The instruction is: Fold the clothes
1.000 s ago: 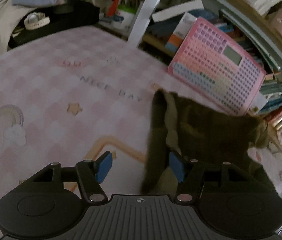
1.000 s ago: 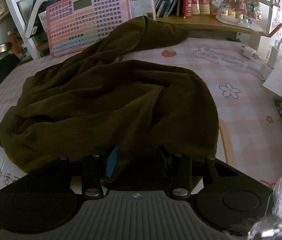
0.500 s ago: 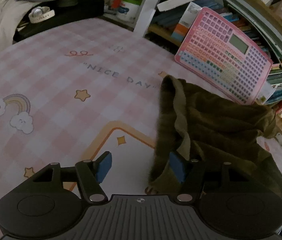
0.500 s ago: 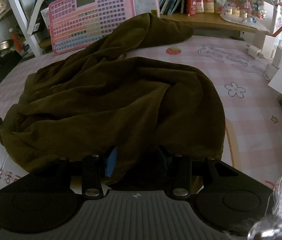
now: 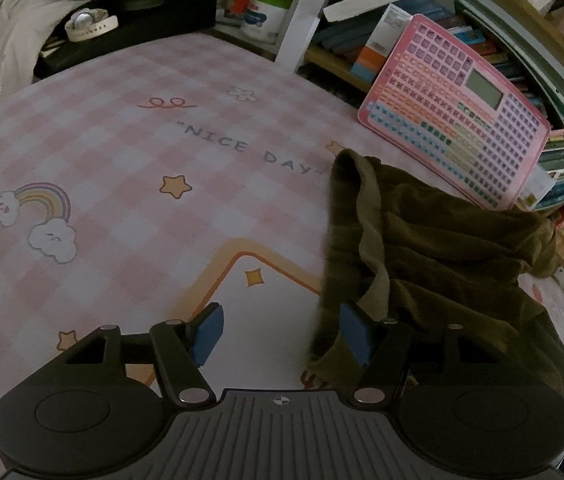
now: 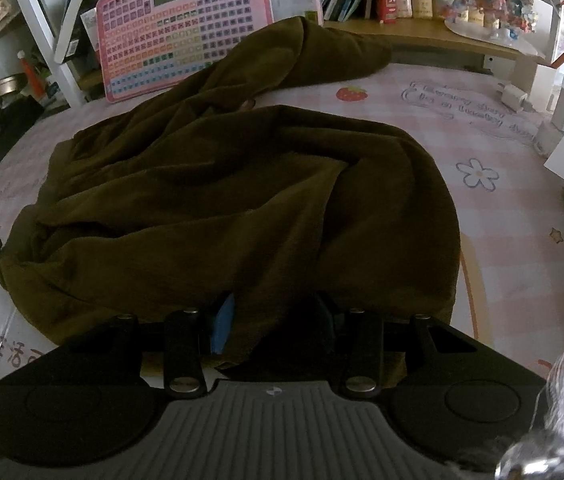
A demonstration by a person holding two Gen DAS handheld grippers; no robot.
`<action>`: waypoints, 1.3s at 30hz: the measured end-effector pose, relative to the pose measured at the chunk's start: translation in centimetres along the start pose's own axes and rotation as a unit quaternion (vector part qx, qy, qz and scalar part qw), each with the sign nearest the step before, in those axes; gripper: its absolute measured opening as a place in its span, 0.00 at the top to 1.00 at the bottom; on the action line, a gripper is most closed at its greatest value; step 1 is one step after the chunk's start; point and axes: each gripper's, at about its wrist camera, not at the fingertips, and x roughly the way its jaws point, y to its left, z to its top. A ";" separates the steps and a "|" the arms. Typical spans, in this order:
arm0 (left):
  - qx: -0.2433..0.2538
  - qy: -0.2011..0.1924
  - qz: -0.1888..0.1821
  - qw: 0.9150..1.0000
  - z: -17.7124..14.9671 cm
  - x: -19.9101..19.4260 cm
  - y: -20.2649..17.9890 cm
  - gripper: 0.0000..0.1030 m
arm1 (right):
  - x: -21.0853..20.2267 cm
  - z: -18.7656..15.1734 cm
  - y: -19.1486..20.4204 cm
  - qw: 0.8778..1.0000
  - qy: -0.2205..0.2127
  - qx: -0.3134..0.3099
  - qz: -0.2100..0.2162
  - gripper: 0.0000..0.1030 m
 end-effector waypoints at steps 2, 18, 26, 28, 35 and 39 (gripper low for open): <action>-0.002 -0.001 0.001 1.000 0.0 -0.1 0.1 0.37 | 0.1 0.0 0.1 1.000 0.003 0.000 -0.001 0.60; -0.031 -0.011 -0.009 0.999 -0.3 -2.0 1.7 0.37 | -1.4 -0.1 -1.1 0.999 -0.030 0.026 -0.028 0.57; -0.066 0.011 -0.022 0.998 -1.4 -1.6 2.3 0.37 | -2.3 -1.1 -1.9 0.997 -0.038 0.047 -0.044 0.57; -0.092 0.022 -0.047 0.994 -1.6 -1.2 2.2 0.37 | -2.6 -1.2 -2.0 0.996 -0.047 0.052 -0.051 0.57; -0.109 0.038 -0.079 0.990 -1.8 0.8 0.4 0.37 | -3.8 -1.5 -3.1 0.993 -0.065 0.075 -0.066 0.56; -0.119 0.045 -0.100 0.987 -1.1 2.0 -0.4 0.72 | -4.3 -2.0 -3.5 0.993 -0.061 0.076 -0.067 0.53</action>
